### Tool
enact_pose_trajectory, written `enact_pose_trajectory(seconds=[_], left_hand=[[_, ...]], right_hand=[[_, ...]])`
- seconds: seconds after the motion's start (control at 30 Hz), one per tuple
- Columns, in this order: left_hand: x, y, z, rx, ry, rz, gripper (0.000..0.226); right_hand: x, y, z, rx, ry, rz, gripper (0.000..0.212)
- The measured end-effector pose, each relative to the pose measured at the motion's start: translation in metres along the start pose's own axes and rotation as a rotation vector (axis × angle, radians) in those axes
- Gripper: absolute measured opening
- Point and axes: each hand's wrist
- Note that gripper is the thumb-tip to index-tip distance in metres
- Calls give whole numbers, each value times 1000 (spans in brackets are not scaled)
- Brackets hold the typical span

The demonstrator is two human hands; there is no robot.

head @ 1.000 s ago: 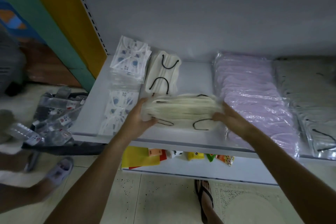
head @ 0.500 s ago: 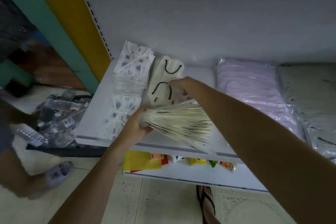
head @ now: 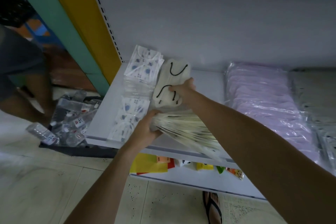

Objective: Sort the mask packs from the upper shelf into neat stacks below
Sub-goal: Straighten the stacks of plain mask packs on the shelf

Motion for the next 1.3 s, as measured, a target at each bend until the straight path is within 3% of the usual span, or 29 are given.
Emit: enact_pose_trajectory(seconds=[0.2, 0.37, 0.43, 0.6, 0.73, 0.77, 0.93, 1.1, 1.2, 1.3], left_hand=[[4, 7, 1, -1, -24, 27, 40], [2, 12, 0, -33, 0, -11, 41], [1, 14, -2, -18, -27, -14, 42], [-7, 13, -6, 36, -81, -77, 64], [-11, 13, -9, 73, -57, -142, 131], [-8, 13, -12, 45, -26, -139, 137], [17, 32, -26, -153, 413, 63, 122], [22, 46, -36, -100, 517, 132, 83], [23, 49, -40, -56, 586, 94, 88], [22, 52, -41, -92, 571, 90, 95]], right_hand=[[61, -8, 23, 576, -497, 174, 107], [121, -18, 28, 857, -1068, 397, 110], [131, -20, 28, 897, -1163, 498, 109], [132, -29, 8, 760, -1006, 579, 104], [130, -30, -8, 726, -891, 564, 105], [130, -30, -8, 728, -886, 575, 104], [129, -36, -9, 696, -892, 614, 104], [139, -40, -8, 517, -701, 633, 97], [161, -44, -11, 325, -600, 574, 93], [177, -54, -25, 227, -465, 504, 74]])
Point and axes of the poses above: each hand's wrist, its own y-axis towards the middle knuckle, its own x-axis out of the back of the hand, z = x × y, and after that the axes turned 8 degrees about x, right-handed
